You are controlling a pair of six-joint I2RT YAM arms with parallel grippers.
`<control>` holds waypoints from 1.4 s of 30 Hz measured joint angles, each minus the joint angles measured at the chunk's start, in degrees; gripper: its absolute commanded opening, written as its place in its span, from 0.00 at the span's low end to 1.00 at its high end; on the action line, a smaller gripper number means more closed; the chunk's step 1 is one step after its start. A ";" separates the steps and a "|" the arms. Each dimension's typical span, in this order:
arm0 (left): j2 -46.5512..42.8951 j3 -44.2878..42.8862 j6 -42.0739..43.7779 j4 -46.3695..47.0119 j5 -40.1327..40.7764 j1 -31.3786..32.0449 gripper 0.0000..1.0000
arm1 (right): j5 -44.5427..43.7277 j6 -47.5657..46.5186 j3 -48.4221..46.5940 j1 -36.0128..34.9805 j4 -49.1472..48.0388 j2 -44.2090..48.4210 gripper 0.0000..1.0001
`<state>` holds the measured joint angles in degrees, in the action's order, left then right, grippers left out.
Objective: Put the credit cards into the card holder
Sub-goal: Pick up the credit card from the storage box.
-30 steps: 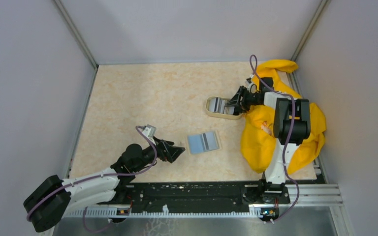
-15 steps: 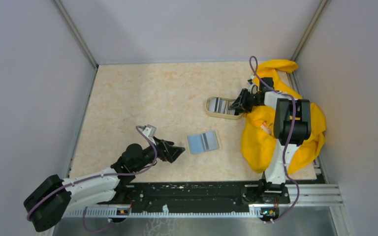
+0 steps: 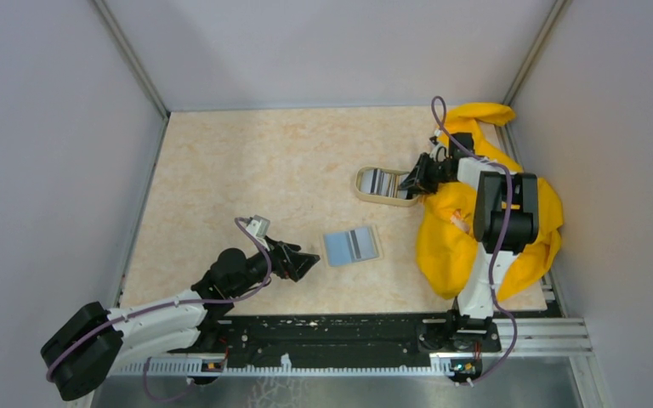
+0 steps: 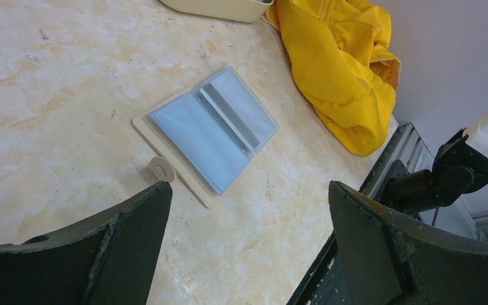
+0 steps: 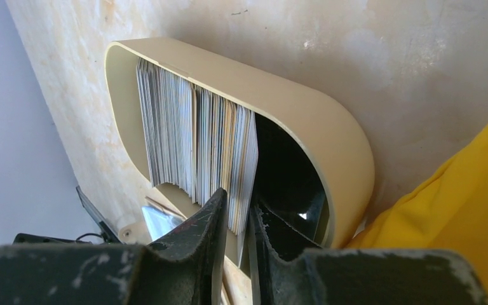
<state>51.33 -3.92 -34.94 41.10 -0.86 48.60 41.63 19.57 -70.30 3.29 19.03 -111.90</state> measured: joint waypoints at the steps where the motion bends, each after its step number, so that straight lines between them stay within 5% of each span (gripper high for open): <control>1: 0.00 0.00 0.00 0.00 0.00 0.00 0.99 | -0.09 -0.04 0.00 0.00 0.09 0.09 0.17; 11: 0.00 0.00 0.00 -0.04 0.00 0.00 0.99 | -1.68 -0.52 0.00 0.04 0.94 0.61 0.03; 31: -1.31 0.00 -0.07 -0.39 -0.07 0.00 0.99 | -4.85 -7.45 -0.76 1.64 5.84 6.47 0.00; 42: 0.83 0.63 0.26 10.36 -5.27 0.00 0.99 | 13.03 -13.88 1.18 2.12 -0.02 22.36 0.00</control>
<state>52.16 -3.29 -34.68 51.46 -6.13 48.60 54.65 5.69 -69.12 5.41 19.00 -89.54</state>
